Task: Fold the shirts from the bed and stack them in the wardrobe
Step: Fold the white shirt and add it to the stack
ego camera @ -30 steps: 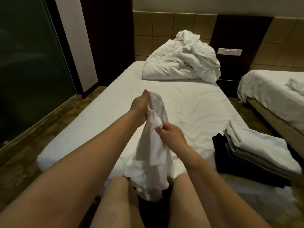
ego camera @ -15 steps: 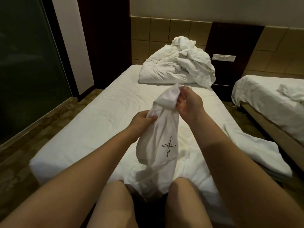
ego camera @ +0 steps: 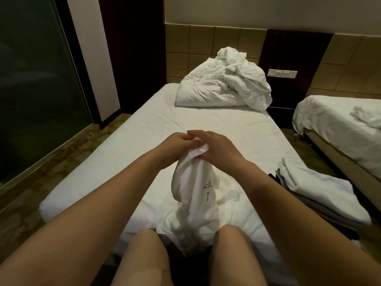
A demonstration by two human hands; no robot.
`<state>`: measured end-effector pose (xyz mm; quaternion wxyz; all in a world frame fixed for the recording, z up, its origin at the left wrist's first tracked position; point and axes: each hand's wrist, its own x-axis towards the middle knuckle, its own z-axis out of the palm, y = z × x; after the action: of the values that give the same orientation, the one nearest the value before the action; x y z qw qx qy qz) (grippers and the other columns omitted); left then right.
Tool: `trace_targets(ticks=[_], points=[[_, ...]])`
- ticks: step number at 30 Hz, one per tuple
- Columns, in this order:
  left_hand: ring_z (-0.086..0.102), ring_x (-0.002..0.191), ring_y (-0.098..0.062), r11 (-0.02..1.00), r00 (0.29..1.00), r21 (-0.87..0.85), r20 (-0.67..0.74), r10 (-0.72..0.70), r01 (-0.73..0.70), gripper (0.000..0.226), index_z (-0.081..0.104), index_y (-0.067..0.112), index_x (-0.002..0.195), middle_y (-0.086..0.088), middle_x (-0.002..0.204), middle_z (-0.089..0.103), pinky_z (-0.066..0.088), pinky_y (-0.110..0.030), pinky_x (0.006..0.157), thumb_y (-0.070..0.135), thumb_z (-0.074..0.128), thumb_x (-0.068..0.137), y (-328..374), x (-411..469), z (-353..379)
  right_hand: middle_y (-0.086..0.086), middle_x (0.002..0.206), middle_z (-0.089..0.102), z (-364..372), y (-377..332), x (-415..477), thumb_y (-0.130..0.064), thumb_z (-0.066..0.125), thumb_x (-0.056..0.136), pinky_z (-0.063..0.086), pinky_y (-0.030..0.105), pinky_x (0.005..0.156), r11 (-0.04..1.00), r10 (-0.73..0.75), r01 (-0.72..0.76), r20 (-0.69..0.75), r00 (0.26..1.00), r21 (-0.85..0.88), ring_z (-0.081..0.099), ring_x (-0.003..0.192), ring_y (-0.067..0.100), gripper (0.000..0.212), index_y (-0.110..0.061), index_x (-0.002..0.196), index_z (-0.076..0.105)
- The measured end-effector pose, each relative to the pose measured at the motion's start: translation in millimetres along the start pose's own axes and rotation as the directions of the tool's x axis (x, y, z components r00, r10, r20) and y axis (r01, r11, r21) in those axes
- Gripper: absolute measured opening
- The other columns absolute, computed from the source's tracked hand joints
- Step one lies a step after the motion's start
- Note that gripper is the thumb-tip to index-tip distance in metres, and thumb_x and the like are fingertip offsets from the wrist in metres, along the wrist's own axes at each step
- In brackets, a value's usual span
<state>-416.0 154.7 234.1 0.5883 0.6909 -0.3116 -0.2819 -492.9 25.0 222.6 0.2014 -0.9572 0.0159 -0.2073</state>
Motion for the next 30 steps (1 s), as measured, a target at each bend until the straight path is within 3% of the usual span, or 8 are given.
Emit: trace_targets(ticks=[4,9,12,15,17,20,25,30], points=[[0.066,0.095,-0.019,0.991,0.998,-0.117,0.020,0.068,-0.065,0.021,0.065,0.016,0.106,-0.005,0.103,0.069,0.053,-0.032,0.087,0.021,0.066,0.086,-6,-6,0,0.003,0.107,0.069,-10,0,-2,-0.022,0.054,0.086,0.047,0.029,0.085,0.993,0.071,-0.059,-0.122,0.990,0.102,0.062,0.097,0.020,0.030,-0.026,0.114,0.065],[0.063,0.085,-0.015,0.993,0.996,0.115,-0.085,0.025,-0.015,0.017,0.059,0.031,0.093,0.006,0.091,0.065,0.054,-0.028,0.074,0.023,0.070,0.082,-26,-8,15,0.007,0.103,0.069,-32,2,13,-0.015,0.051,0.089,0.037,0.026,0.074,0.966,0.253,-0.226,-0.267,0.930,0.129,0.060,0.097,0.023,0.021,-0.011,0.097,0.070],[0.057,0.076,-0.016,0.988,0.964,0.146,-0.248,0.093,-0.058,0.013,0.063,0.022,0.082,0.002,0.081,0.062,0.048,-0.030,0.073,0.018,0.056,0.092,-26,-2,13,0.010,0.090,0.066,-51,17,19,-0.023,0.054,0.090,0.032,0.026,0.069,0.916,0.400,-0.387,-0.150,0.904,0.110,0.056,0.088,0.023,0.022,-0.007,0.089,0.070],[0.051,0.068,-0.014,0.967,0.961,0.248,-0.250,0.118,-0.054,0.017,0.069,0.005,0.089,-0.005,0.077,0.060,0.041,-0.026,0.063,0.011,0.052,0.092,-12,3,2,0.005,0.077,0.058,-69,30,9,-0.023,0.064,0.085,0.034,0.026,0.064,0.857,0.479,-0.492,0.114,0.870,0.153,0.049,0.078,0.017,0.018,-0.006,0.086,0.071],[0.053,0.070,-0.014,0.947,0.980,0.319,-0.172,0.098,-0.039,0.017,0.070,0.006,0.093,-0.004,0.078,0.062,0.044,-0.025,0.064,0.013,0.055,0.091,3,4,-4,-0.003,0.071,0.055,-75,31,3,-0.024,0.070,0.082,0.036,0.022,0.061,0.881,0.424,-0.455,0.215,0.880,0.127,0.047,0.075,0.013,0.008,-0.019,0.077,0.067],[0.054,0.071,-0.012,0.903,0.995,0.428,-0.070,0.075,-0.038,0.015,0.070,0.008,0.095,-0.002,0.081,0.063,0.045,-0.021,0.066,0.013,0.057,0.090,30,8,-6,-0.008,0.080,0.060,-70,18,4,-0.026,0.076,0.076,0.043,0.022,0.074,0.926,0.263,-0.318,0.255,0.931,0.206,0.055,0.077,0.009,0.024,-0.030,0.094,0.061],[0.053,0.070,-0.010,0.858,0.996,0.510,-0.040,0.084,-0.052,0.019,0.071,0.005,0.096,-0.004,0.085,0.062,0.045,-0.023,0.068,0.019,0.061,0.087,51,13,-3,-0.009,0.070,0.060,-60,2,11,-0.016,0.071,0.081,0.038,0.012,0.060,0.961,0.134,-0.131,0.004,0.991,0.242,0.052,0.066,0.006,0.011,-0.023,0.079,0.062],[0.058,0.075,-0.017,0.922,1.000,0.386,0.011,-0.019,0.013,0.023,0.066,0.000,0.101,-0.008,0.086,0.061,0.051,-0.029,0.074,0.015,0.068,0.084,22,6,-12,-0.008,0.070,0.056,-63,15,6,-0.014,0.065,0.085,0.035,0.009,0.059,0.967,0.186,-0.155,-0.145,0.972,0.201,0.050,0.070,0.010,0.012,-0.021,0.077,0.059]])
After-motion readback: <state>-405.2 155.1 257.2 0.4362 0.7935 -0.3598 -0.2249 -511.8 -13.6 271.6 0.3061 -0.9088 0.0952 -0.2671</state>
